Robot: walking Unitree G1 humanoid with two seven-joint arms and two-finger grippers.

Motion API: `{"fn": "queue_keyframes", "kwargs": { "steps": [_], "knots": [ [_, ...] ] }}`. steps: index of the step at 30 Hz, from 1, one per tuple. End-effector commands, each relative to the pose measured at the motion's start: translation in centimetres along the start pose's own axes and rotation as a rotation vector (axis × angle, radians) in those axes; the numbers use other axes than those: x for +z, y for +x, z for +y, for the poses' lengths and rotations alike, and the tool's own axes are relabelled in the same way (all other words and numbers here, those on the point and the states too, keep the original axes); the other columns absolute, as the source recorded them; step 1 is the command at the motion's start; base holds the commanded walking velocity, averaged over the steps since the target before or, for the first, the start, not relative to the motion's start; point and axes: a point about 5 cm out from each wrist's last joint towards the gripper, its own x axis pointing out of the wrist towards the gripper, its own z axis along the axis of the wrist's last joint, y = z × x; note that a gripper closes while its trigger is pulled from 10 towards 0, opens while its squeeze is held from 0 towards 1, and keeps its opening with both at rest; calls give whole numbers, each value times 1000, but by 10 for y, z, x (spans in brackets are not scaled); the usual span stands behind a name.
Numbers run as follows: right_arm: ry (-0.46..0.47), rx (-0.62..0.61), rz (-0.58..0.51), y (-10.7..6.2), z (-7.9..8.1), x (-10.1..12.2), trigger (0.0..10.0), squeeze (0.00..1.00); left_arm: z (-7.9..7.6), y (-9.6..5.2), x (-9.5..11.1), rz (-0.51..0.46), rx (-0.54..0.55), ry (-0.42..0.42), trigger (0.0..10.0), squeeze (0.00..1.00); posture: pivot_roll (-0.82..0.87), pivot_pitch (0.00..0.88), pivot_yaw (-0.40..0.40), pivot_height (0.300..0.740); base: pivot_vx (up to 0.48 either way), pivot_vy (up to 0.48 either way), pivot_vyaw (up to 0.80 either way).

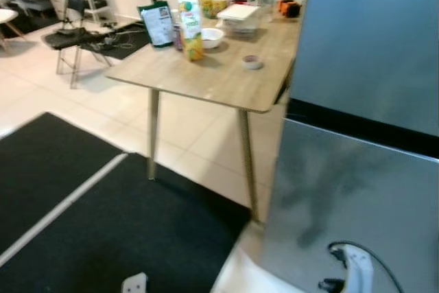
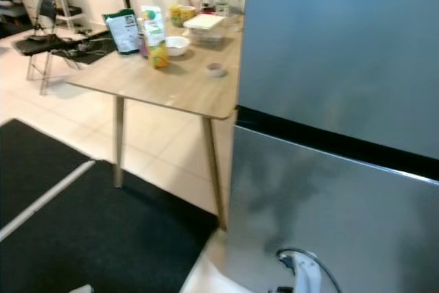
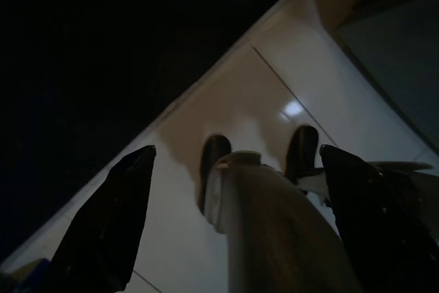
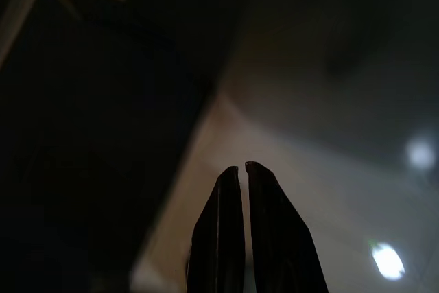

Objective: Restocking fridge

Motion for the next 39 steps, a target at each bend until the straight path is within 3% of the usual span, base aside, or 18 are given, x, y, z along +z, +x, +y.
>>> {"fn": "queue_keyframes", "kwargs": {
  "steps": [1,2,5,10,13,17,22,23,24,25,26,27,28,32,33,35,36,39],
  "knots": [
    [89,9,-109,3,-2,20,10000,0,6,-3,-9,32,20,-8,10000,0,-98,0,35,740,0,0,0],
    [118,16,-165,5,-1,34,10000,0,6,-3,-9,32,20,-9,10000,0,-98,0,36,740,0,0,0],
    [118,16,-165,5,-1,34,10000,0,6,-3,-9,32,20,-9,10000,0,-98,0,36,740,0,0,0],
    [124,16,-315,10,1,77,10000,0,5,-3,-11,35,17,-14,10000,0,-98,0,36,740,0,0,0],
    [224,-21,-405,9,-3,98,10000,0,4,-3,-11,35,19,-15,10000,0,-96,0,31,740,0,0,0],
    [313,-32,-474,8,-7,112,10000,0,4,-4,-12,35,20,-14,10000,0,-96,0,31,740,0,0,0],
    [300,-22,-469,8,-5,114,10000,0,4,-4,-12,36,19,-16,10000,0,-96,0,31,740,0,0,0],
    [229,-26,-409,11,-2,107,10000,0,4,-4,-12,36,19,-17,10000,0,-100,0,28,740,0,0,0],
    [229,-26,-409,11,-2,107,10000,0,4,-4,-12,36,19,-17,10000,0,-100,0,28,740,0,0,0],
    [43,-52,-241,13,2,77,10000,0,3,-3,-12,35,17,-20,10000,0,-99,0,23,740,0,0,0],
    [43,-52,-241,13,2,77,10000,0,3,-3,-12,35,17,-20,10000,0,-99,0,23,740,0,0,0],
    [-50,-100,-116,10,-2,46,10000,0,2,-3,-14,36,15,-21,10000,0,-98,0,22,740,0,0,0],
    [-50,-100,-116,10,-2,46,10000,0,2,-3,-14,36,15,-21,10000,0,-98,0,22,740,0,0,0],
    [-93,-278,53,-10,-26,-8,10000,0,0,-4,-17,44,15,-14,10000,0,-98,0,18,740,0,0,0],
    [-93,-278,53,-10,-26,-8,10000,0,0,-4,-17,44,15,-14,10000,0,-98,0,18,740,0,0,0],
    [-93,-328,161,-25,-39,-35,10000,0,1,-4,-18,53,20,12,10000,0,-95,0,19,740,0,0,0],
    [-93,-328,161,-25,-39,-35,10000,0,1,-4,-18,53,20,12,10000,0,-95,0,19,740,0,0,0],
    [-50,-337,267,-43,-49,-66,10000,0,5,-5,-18,66,53,60,10000,0,-94,0,19,740,0,0,0]
  ]
}}
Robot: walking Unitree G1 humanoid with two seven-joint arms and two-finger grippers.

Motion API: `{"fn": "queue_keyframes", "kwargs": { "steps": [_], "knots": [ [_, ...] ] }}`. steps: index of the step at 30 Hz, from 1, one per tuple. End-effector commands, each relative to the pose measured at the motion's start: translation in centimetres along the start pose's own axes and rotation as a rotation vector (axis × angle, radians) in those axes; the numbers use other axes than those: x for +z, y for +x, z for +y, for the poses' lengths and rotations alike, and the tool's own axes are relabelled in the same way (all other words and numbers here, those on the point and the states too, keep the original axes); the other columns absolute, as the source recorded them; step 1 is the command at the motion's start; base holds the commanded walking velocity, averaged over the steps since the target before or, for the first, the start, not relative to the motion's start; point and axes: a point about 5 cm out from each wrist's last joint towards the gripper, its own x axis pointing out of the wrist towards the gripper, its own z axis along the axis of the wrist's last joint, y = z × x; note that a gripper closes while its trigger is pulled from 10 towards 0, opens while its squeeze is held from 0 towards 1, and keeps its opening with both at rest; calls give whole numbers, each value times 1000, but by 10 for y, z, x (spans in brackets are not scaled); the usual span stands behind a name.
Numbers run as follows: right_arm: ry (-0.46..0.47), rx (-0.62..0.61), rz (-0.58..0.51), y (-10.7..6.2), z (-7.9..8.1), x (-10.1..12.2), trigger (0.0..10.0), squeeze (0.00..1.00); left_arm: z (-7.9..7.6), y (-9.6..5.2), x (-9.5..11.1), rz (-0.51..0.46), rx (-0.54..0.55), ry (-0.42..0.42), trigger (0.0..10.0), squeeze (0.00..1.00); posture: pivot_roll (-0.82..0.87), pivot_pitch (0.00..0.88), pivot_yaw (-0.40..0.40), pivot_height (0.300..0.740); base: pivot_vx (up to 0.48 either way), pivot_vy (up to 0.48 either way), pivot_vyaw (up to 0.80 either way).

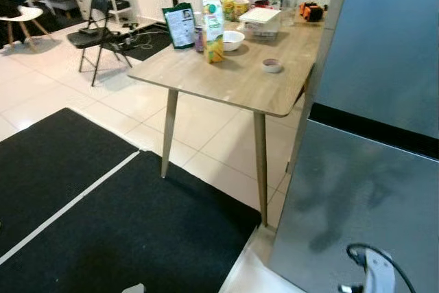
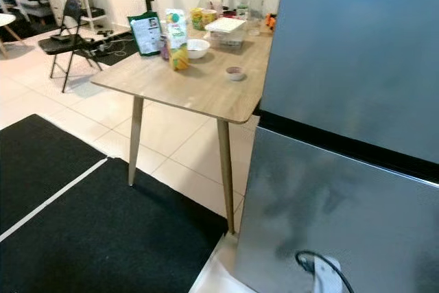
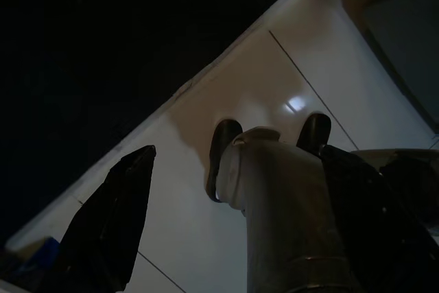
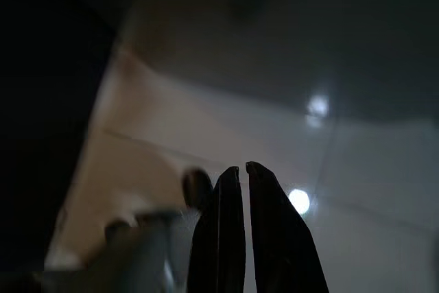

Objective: Restocking fridge

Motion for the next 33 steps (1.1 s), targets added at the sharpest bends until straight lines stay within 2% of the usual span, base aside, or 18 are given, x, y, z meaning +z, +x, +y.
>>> {"fn": "queue_keyframes", "kwargs": {
  "steps": [1,3,5,7,9,11,12,13,14,17,19,21,26,33],
  "knots": [
    [2,13,52,-3,-4,-14,10000,0,2,-1,-4,19,27,33,10000,0,-94,0,19,740,0,0,0],
    [-37,40,130,-9,-5,-36,10000,0,7,-2,-3,30,68,93,10000,0,-95,0,22,740,0,0,0],
    [-83,56,173,-12,-5,-48,10000,0,9,-2,-3,43,88,137,10000,0,-96,0,23,740,0,0,0],
    [-95,64,179,-13,-4,-49,10000,0,9,-2,-3,47,92,153,10000,0,-95,0,24,740,0,0,0],
    [-148,88,188,-13,0,-50,10000,0,9,-1,-2,49,95,172,10000,0,-92,0,21,740,0,0,0],
    [-148,88,188,-13,0,-50,10000,0,9,-1,-2,49,95,172,10000,0,-92,0,21,740,0,0,0],
    [-212,115,199,-13,3,-53,10000,0,9,-2,-3,49,94,177,10000,0,-88,0,24,740,0,0,0],
    [-212,115,199,-13,3,-53,10000,0,9,-2,-3,49,94,177,10000,0,-88,0,24,740,0,0,0],
    [-256,129,208,-14,5,-55,10000,0,10,-2,-4,52,98,182,10000,0,-84,0,23,740,0,0,0],
    [-273,127,207,-13,7,-55,10000,0,14,-5,-9,62,108,183,10000,0,-71,1,25,740,0,0,0],
    [-347,152,212,-14,12,-57,10000,0,18,-7,-12,68,116,180,10000,0,-68,10,28,740,0,0,0],
    [-378,166,217,-14,14,-59,10000,0,19,-8,-14,72,120,181,10000,0,-66,11,27,740,0,0,0],
    [-401,174,247,-17,13,-68,10000,0,19,-8,-17,76,119,185,10000,0,-65,15,23,740,0,0,0],
    [-410,171,252,-18,10,-68,10000,0,14,-7,-15,71,103,187,10000,0,-74,6,25,740,0,0,0]
  ]
}}
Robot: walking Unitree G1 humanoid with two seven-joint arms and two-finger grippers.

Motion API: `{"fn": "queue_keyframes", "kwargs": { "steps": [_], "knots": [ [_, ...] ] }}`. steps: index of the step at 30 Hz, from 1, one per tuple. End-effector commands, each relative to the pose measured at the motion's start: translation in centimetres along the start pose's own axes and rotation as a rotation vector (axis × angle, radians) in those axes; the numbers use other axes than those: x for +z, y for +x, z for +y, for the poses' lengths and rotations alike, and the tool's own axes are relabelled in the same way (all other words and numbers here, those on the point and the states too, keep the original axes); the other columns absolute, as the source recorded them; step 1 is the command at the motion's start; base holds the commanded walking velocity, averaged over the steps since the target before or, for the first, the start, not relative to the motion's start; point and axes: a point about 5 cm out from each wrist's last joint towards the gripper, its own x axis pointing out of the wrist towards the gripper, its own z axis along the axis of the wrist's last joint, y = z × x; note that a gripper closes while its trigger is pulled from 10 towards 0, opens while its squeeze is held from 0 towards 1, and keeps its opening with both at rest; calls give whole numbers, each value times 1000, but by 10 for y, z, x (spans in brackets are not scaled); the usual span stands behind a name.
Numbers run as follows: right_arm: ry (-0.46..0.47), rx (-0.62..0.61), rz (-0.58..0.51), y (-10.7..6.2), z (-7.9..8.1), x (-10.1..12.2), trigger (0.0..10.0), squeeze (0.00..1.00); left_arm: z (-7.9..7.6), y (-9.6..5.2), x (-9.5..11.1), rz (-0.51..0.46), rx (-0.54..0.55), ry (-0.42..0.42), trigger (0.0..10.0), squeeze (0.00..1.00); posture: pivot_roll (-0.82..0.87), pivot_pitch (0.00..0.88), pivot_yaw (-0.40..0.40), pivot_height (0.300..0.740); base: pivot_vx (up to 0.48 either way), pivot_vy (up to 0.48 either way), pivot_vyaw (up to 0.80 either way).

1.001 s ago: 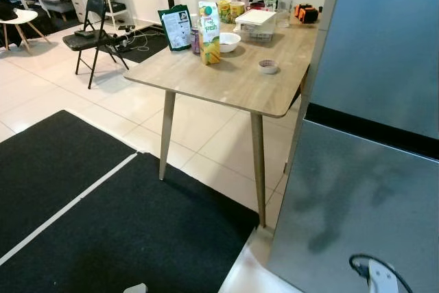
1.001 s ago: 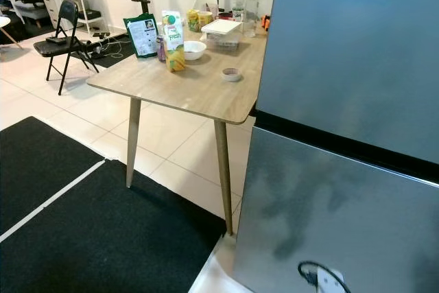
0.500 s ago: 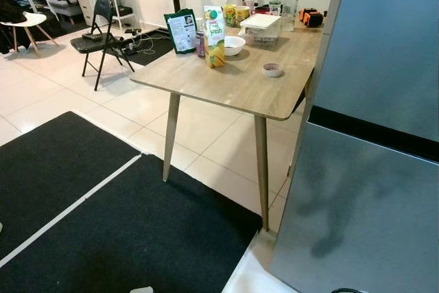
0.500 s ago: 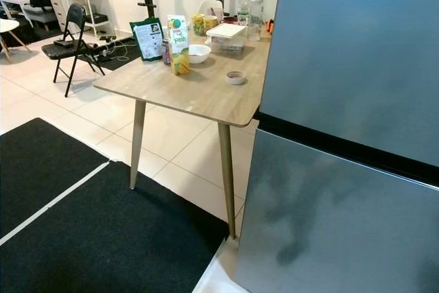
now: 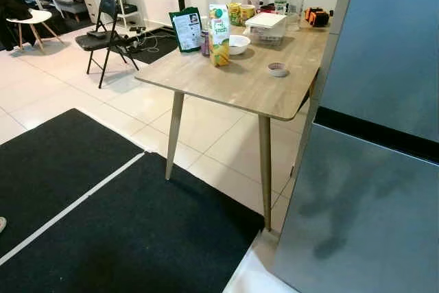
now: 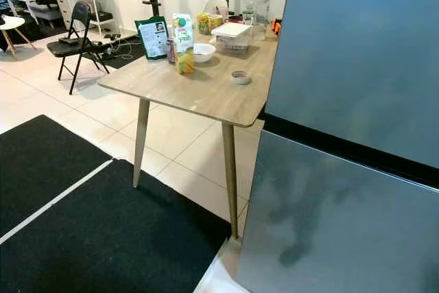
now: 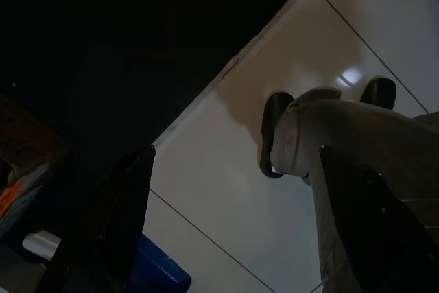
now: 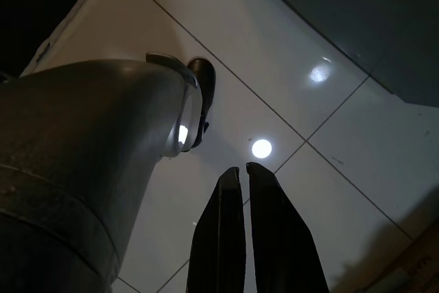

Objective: Restocking fridge

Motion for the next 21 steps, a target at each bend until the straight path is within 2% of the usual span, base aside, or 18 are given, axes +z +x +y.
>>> {"fn": "queue_keyframes", "kwargs": {
  "steps": [1,21],
  "knots": [
    [-9,2,18,-1,1,-5,10000,0,2,0,3,-7,0,23,10000,0,-75,0,24,740,0,0,0],
    [-21,-39,-2,-1,-11,5,10000,0,-2,2,9,-15,-12,17,10000,0,-93,0,5,740,0,0,0]
  ]
}}
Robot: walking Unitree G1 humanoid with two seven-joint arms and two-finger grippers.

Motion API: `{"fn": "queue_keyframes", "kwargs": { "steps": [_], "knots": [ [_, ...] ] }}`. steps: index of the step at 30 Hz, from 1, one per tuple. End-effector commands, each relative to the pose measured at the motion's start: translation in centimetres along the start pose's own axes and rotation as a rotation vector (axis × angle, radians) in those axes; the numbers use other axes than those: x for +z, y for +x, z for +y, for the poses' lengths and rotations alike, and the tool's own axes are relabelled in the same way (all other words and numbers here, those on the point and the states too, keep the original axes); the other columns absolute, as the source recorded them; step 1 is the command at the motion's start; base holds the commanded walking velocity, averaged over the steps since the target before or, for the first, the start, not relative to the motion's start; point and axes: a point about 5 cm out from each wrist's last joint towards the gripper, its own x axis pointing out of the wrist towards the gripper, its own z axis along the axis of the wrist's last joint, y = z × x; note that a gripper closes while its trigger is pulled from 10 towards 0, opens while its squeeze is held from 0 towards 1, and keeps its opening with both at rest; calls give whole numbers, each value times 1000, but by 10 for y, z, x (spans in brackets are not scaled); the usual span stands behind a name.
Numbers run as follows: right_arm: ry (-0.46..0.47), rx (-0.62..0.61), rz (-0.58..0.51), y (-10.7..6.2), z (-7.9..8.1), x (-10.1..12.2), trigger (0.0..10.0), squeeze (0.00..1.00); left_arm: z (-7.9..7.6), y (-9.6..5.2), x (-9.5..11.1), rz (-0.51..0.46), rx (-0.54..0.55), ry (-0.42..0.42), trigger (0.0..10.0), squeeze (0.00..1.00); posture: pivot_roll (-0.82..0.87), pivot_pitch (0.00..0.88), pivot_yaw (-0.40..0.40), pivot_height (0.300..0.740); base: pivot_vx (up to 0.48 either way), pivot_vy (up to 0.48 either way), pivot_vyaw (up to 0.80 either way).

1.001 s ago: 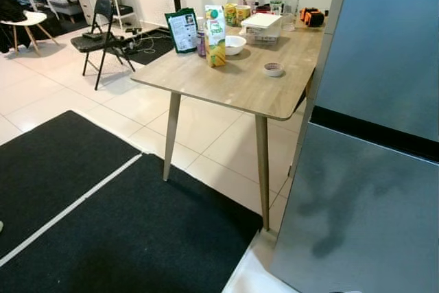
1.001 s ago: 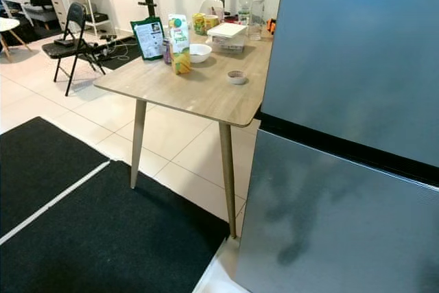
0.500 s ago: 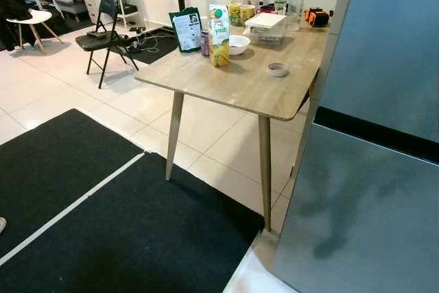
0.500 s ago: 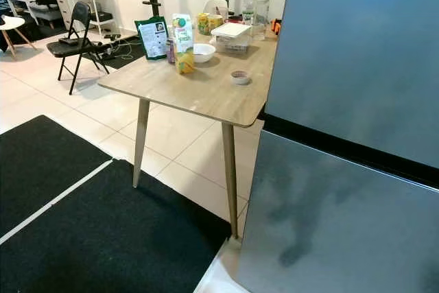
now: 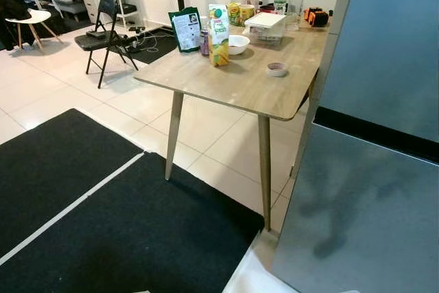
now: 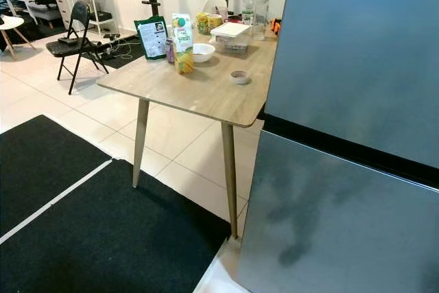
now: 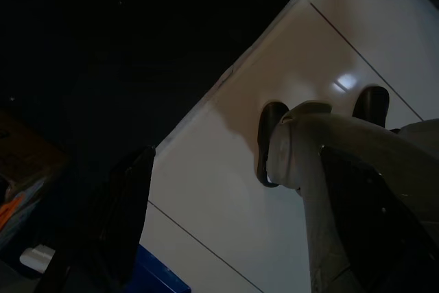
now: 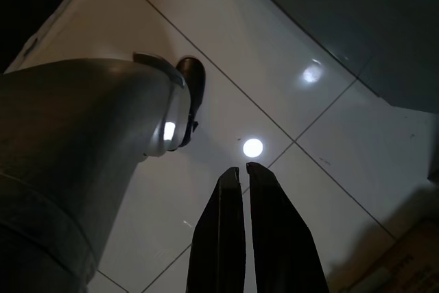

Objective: Restocking fridge

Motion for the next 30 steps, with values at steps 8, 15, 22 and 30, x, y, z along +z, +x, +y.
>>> {"fn": "queue_keyframes", "kwargs": {
  "steps": [8,15,22,30],
  "knots": [
    [-34,-17,11,1,-2,5,10000,0,-2,3,11,-11,29,11,10000,0,-96,0,45,740,0,0,0],
    [-52,-15,-17,4,-1,22,10000,0,-2,7,33,-73,26,33,10000,0,-84,0,34,740,0,0,0],
    [-46,-16,-40,5,1,33,10000,0,5,6,35,-49,54,87,10000,0,-91,0,34,740,0,0,0],
    [-26,40,-27,6,9,27,10000,0,0,7,35,-41,44,107,10000,0,-95,0,46,740,0,0,0]
  ]
}}
